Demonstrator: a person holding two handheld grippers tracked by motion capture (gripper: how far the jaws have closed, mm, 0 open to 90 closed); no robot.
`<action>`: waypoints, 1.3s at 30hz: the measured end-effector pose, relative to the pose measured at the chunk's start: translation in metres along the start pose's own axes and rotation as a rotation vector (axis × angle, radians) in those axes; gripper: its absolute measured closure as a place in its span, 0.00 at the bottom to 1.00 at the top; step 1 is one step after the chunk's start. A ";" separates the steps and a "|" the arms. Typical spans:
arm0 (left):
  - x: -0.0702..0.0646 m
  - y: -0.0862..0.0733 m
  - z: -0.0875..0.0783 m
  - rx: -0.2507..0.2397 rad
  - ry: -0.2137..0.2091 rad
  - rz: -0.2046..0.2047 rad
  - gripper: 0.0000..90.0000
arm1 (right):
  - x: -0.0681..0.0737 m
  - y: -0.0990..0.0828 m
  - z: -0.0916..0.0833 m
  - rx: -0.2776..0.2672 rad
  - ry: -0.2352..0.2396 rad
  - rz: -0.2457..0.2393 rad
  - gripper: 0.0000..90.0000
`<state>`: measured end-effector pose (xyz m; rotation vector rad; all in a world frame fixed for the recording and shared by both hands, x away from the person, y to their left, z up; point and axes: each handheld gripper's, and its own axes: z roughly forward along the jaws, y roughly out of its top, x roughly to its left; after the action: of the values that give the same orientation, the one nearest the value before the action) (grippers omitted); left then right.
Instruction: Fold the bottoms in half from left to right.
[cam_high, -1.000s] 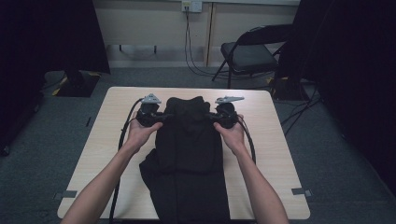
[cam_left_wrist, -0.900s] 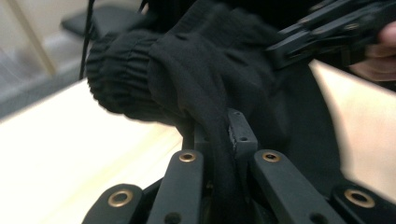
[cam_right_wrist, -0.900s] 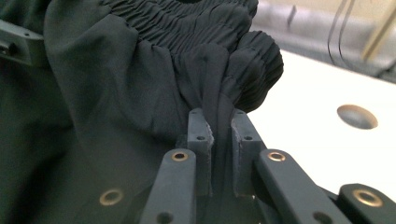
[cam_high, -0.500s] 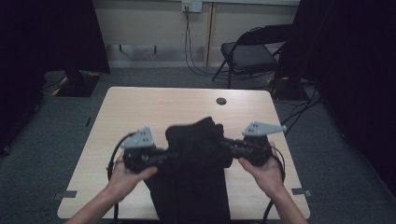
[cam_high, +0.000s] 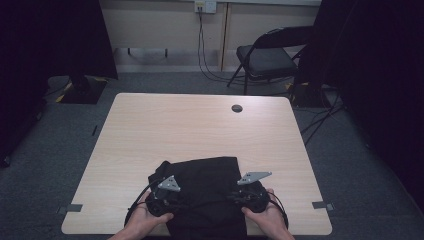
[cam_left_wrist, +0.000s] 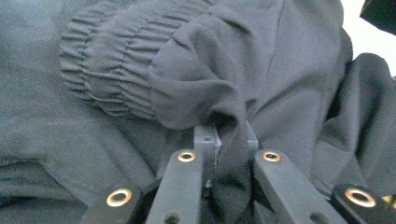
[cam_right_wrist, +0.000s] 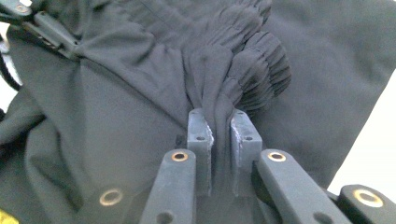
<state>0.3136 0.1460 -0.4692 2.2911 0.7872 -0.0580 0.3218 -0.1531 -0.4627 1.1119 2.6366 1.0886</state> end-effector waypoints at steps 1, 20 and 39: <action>0.001 0.000 0.002 -0.004 0.014 0.002 0.95 | 0.000 0.000 0.000 0.000 0.000 0.000 0.89; 0.116 0.067 0.032 -0.095 0.293 -0.026 0.94 | -0.068 0.070 0.067 -0.022 -0.171 0.044 0.88; 0.174 0.094 0.039 -0.184 0.337 -0.158 0.93 | -0.105 0.128 0.106 -0.029 -0.302 0.112 0.88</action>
<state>0.5140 0.1587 -0.4854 2.0859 1.0967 0.3240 0.5099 -0.0975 -0.4792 1.3150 2.3439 0.8906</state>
